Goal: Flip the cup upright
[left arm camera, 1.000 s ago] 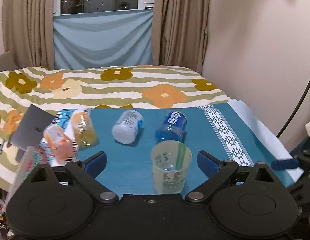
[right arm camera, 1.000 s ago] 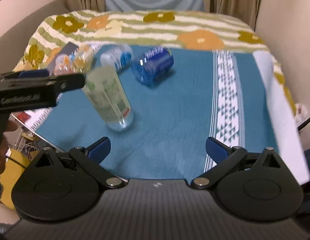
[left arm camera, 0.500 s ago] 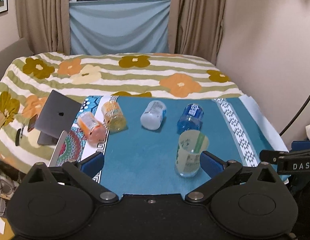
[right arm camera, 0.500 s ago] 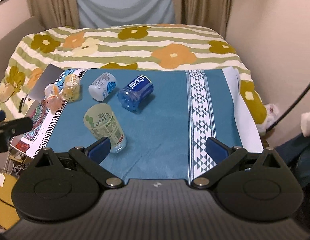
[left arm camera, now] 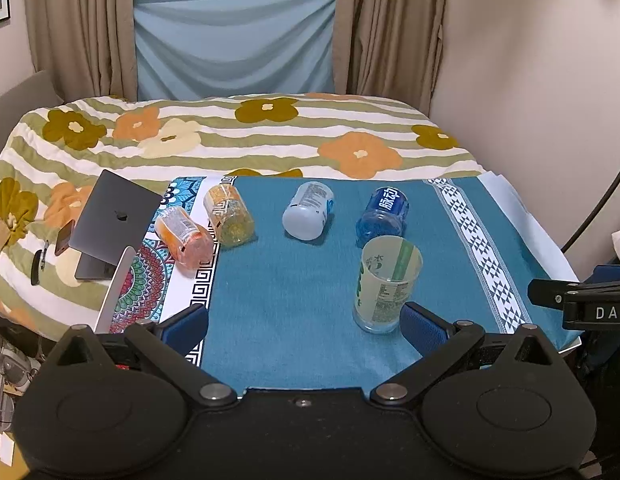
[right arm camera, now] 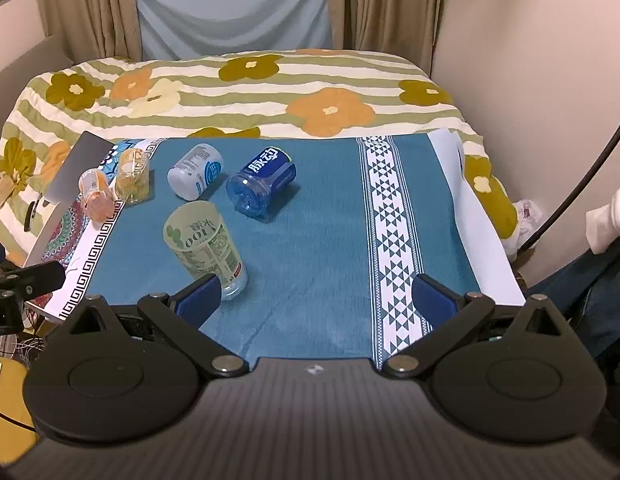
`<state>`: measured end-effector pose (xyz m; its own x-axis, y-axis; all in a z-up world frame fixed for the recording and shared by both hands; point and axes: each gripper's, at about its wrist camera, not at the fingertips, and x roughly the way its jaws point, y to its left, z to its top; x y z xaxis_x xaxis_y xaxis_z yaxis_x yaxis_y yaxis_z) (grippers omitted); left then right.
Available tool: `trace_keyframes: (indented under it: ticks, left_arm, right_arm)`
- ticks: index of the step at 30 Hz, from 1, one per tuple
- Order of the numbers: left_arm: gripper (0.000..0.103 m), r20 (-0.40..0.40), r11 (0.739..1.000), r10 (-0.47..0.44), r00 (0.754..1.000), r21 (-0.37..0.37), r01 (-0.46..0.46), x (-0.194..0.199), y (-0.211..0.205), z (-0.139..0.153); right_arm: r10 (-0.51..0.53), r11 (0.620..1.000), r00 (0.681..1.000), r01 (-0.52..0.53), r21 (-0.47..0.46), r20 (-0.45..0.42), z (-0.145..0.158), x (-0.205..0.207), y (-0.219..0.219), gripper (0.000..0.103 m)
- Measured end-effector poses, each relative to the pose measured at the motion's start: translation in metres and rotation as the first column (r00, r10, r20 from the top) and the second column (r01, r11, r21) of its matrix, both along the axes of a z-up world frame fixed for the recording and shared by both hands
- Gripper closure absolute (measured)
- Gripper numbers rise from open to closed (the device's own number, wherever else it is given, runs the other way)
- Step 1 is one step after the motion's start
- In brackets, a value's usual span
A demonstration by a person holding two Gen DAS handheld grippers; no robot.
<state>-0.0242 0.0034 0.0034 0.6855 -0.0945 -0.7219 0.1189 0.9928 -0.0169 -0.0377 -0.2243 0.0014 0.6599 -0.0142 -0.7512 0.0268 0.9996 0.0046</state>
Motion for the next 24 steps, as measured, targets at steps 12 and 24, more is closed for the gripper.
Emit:
trace_keyframes:
  ticks: [12,24]
  left_arm:
    - [0.0,0.008,1.0,-0.002,1.0,0.005,0.002,0.0016,0.0003,0.0014]
    - [0.0,0.014,1.0,-0.001,1.0,0.023,0.0,0.0019,-0.0026,0.0017]
  right_arm:
    - [-0.01,1.0,1.0,0.01,0.001,0.002,0.0046,0.0001,-0.0002,0.0]
    - [-0.009,1.0,1.0,0.009,0.0,0.003,0.0047,-0.0003,0.0004,0.0]
